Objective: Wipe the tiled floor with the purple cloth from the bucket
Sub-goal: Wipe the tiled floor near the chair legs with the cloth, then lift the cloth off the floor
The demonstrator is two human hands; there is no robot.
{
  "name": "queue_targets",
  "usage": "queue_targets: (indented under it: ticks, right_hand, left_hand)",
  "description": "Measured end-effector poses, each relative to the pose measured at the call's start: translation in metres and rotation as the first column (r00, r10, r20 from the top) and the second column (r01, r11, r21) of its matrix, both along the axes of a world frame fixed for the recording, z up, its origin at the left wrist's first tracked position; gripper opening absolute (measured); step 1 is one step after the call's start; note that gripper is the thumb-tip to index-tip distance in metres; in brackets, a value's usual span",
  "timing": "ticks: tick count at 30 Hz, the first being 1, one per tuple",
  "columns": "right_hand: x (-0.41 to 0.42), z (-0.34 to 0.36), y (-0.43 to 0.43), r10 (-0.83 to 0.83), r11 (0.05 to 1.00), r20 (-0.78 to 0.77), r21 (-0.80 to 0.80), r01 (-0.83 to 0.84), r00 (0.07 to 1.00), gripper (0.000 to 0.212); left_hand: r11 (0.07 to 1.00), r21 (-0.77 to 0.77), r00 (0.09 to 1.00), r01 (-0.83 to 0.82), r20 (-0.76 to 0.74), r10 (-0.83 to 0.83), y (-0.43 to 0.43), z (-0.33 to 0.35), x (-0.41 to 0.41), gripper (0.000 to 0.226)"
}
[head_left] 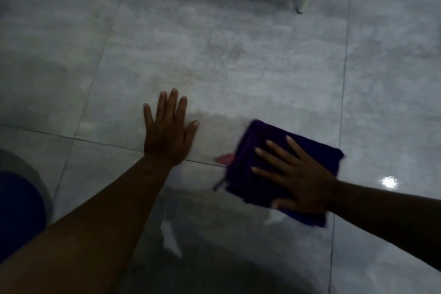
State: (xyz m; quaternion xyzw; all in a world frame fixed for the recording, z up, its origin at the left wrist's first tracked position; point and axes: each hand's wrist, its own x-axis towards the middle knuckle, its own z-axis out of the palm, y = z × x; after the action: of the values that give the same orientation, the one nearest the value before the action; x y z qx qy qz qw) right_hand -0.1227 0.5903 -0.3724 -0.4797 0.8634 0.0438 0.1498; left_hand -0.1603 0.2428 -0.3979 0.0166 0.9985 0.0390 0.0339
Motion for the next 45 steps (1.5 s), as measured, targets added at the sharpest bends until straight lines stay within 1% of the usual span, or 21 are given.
queue_targets:
  ticks: [4,6,8,11,15,18,20,22,24,26,28,30,33,36,38,39,40,41,42,43,45]
  right_hand:
    - [0.0,0.011,0.113,-0.226,0.969,-0.011,0.094,0.226,0.974,0.085]
    - [-0.025,0.016,0.129,-0.389,0.916,-0.003,0.109,0.387,0.921,0.084]
    - [-0.054,0.017,0.119,-0.477,0.875,-0.008,0.09,0.476,0.879,0.083]
    - [-0.088,0.012,0.081,-0.433,0.897,-0.045,0.074,0.435,0.9,0.085]
    - [-0.103,0.004,0.027,-0.23,0.972,-0.056,0.041,0.233,0.972,0.083]
    - [-0.091,0.003,0.014,-0.162,0.986,-0.045,0.021,0.163,0.986,0.075]
    - [-0.083,0.007,0.025,-0.266,0.964,-0.084,-0.058,0.261,0.96,0.07]
    - [-0.078,0.014,0.046,-0.493,0.865,-0.132,-0.188,0.466,0.86,0.067]
    - [-0.074,0.021,0.069,-0.657,0.751,-0.186,-0.248,0.612,0.73,0.063]
    - [-0.064,0.022,0.086,-0.729,0.684,-0.215,-0.243,0.688,0.649,0.059]
    - [-0.052,0.016,0.093,-0.783,0.621,-0.216,-0.225,0.751,0.583,0.06]
    - [-0.041,0.01,0.091,-0.861,0.508,-0.165,-0.262,0.82,0.481,0.064]
    - [-0.04,0.009,0.08,-0.95,0.295,0.007,-0.305,0.905,0.312,0.074]
    - [-0.049,0.017,0.06,-0.965,0.144,0.167,-0.304,0.942,0.202,0.079]
    - [-0.056,0.034,0.033,-0.905,-0.023,0.408,-0.326,0.945,0.119,0.07]
    - [-0.059,0.044,0.014,-0.822,-0.128,0.565,-0.304,0.944,0.07,0.062]
    - [-0.063,0.056,-0.009,-0.686,-0.219,0.727,-0.225,0.949,0.014,0.056]
    - [-0.066,0.069,-0.035,-0.497,-0.255,0.866,-0.088,0.963,-0.052,0.055]
    - [-0.07,0.081,-0.062,-0.281,-0.215,0.951,0.066,0.974,-0.126,0.058]
    - [-0.073,0.096,-0.089,-0.082,-0.124,0.978,0.183,0.975,-0.193,0.062]
    - [-0.079,0.129,-0.143,0.193,0.053,0.944,0.261,0.964,-0.267,0.068]
  left_hand:
    - [0.999,-0.045,1.0,0.02,-0.018,-0.021,0.001,-0.003,0.0,0.071]
    - [0.999,-0.042,1.0,0.021,-0.02,-0.022,0.001,-0.003,-0.001,0.071]
    - [0.999,-0.035,0.999,0.019,-0.033,-0.02,0.002,-0.002,-0.001,0.071]
    - [0.998,0.03,0.994,-0.05,-0.091,0.052,0.008,0.002,-0.007,0.064]
    - [0.942,0.326,0.971,-0.08,-0.187,0.147,0.051,0.02,-0.033,0.054]
    - [0.881,0.469,0.984,-0.056,-0.123,0.128,0.107,0.041,-0.047,0.048]
    - [0.854,0.513,0.995,-0.086,0.009,0.095,0.138,0.05,-0.057,0.053]
    - [0.866,0.478,0.986,-0.147,0.145,0.087,0.158,0.054,-0.067,0.06]
    - [0.886,0.408,0.954,-0.218,0.282,0.105,0.173,0.058,-0.075,0.067]
    - [0.898,0.357,0.913,-0.256,0.395,0.103,0.188,0.06,-0.076,0.066]
    - [0.891,0.369,0.894,-0.265,0.44,0.084,0.199,0.06,-0.073,0.051]
    - [0.842,0.469,0.899,-0.266,0.435,0.042,0.202,0.062,-0.068,0.041]
    - [0.723,0.633,0.912,-0.279,0.41,-0.007,0.191,0.083,-0.066,0.035]
    - [0.613,0.728,0.897,-0.307,0.436,-0.07,0.174,0.123,-0.069,0.03]
    - [0.582,0.751,0.897,-0.311,0.435,-0.082,0.159,0.155,-0.072,0.027]
    - [0.587,0.751,0.905,-0.303,0.42,-0.07,0.15,0.172,-0.074,0.027]
    - [0.607,0.738,0.913,-0.295,0.405,-0.049,0.14,0.19,-0.076,0.026]
    - [0.634,0.716,0.919,-0.293,0.394,-0.02,0.127,0.21,-0.077,0.026]
    - [0.651,0.699,0.923,-0.294,0.385,0.004,0.113,0.232,-0.077,0.025]
    - [0.651,0.696,0.926,-0.303,0.377,0.028,0.097,0.256,-0.076,0.024]
    - [0.598,0.732,0.933,-0.327,0.352,0.08,0.062,0.304,-0.07,0.022]
